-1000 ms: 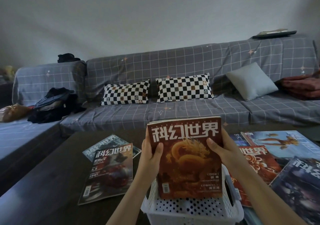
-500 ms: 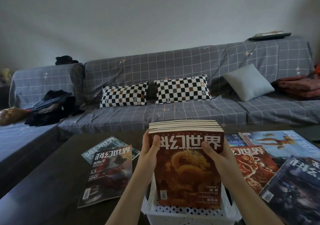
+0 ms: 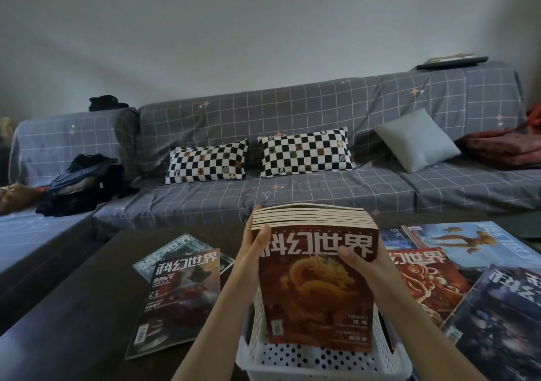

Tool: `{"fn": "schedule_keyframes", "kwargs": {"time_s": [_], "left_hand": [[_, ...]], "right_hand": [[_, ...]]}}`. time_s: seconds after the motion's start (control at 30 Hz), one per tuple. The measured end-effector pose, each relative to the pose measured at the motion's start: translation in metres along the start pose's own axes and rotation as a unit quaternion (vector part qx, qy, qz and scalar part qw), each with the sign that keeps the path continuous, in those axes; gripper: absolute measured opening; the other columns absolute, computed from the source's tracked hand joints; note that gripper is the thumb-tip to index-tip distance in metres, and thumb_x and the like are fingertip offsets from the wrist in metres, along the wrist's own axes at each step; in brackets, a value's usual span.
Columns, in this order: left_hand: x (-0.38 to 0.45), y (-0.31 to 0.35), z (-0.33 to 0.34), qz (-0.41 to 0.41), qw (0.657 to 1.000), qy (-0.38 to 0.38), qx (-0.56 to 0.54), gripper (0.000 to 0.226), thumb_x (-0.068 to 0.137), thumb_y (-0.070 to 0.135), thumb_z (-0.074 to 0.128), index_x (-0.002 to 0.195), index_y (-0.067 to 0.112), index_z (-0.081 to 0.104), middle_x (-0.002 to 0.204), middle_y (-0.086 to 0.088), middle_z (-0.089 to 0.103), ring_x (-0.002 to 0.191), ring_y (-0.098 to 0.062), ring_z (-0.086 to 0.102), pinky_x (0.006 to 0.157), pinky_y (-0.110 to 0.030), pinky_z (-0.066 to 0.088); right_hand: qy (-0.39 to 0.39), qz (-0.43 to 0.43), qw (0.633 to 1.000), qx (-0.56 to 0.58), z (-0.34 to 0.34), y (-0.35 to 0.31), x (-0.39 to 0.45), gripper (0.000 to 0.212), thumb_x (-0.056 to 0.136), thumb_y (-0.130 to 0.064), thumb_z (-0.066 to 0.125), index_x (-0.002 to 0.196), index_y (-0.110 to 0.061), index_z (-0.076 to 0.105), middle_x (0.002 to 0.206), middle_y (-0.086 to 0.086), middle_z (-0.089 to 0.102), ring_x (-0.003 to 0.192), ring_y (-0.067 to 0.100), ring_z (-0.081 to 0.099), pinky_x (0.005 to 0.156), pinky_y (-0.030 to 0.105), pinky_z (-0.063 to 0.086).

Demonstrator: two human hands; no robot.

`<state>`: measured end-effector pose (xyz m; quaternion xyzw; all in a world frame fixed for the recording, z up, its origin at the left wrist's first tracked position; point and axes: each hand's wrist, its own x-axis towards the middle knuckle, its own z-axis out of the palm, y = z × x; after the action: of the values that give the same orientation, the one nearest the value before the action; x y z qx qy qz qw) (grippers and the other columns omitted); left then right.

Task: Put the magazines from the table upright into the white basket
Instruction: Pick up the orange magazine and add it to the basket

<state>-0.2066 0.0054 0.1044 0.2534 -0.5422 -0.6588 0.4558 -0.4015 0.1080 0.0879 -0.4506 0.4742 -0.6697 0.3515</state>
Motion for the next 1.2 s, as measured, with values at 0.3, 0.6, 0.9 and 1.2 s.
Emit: {"fn": "schedule_keyframes", "kwargs": {"time_s": [0.3,0.6,0.9,1.2], "left_hand": [[0.012,0.013,0.012,-0.028,0.995,0.085,0.041,0.088,0.060,0.067,0.073,0.130,0.018,0.051,0.113,-0.012,0.068,0.099,-0.029,0.069,0.090,-0.049,0.055],[-0.001,-0.022,-0.004,-0.016,0.993,0.073,0.094,0.078,0.042,0.046,0.087,0.112,0.023,0.059,0.096,0.002,0.075,0.089,-0.019,0.073,0.068,-0.028,0.058],[0.002,-0.023,-0.006,-0.019,0.992,0.089,0.092,0.071,0.042,0.051,0.086,0.104,0.031,0.060,0.090,0.012,0.075,0.083,-0.009,0.073,0.061,-0.019,0.056],[-0.006,-0.037,-0.004,-0.028,0.993,0.102,0.048,0.078,0.029,0.055,0.093,0.099,0.036,0.063,0.097,0.002,0.076,0.088,-0.019,0.073,0.069,-0.034,0.059]], "right_hand": [[0.014,-0.012,0.999,-0.034,0.002,-0.007,0.007,0.068,0.045,-0.050,0.085,0.102,-0.054,0.048,0.097,-0.013,0.070,0.088,0.004,0.068,0.066,0.020,0.054],[0.060,-0.030,0.995,-0.072,0.003,0.013,0.003,0.059,0.048,-0.041,0.084,0.099,-0.042,0.055,0.094,-0.022,0.069,0.084,-0.005,0.065,0.060,0.007,0.049],[0.051,0.002,0.993,-0.103,0.002,0.013,0.007,0.060,0.043,-0.056,0.079,0.096,-0.056,0.050,0.093,-0.025,0.066,0.084,-0.009,0.062,0.059,0.010,0.047],[0.037,0.026,0.999,-0.021,-0.007,0.028,-0.011,0.053,0.063,-0.026,0.076,0.113,-0.029,0.060,0.102,-0.006,0.071,0.090,0.009,0.069,0.062,0.019,0.055]]}}
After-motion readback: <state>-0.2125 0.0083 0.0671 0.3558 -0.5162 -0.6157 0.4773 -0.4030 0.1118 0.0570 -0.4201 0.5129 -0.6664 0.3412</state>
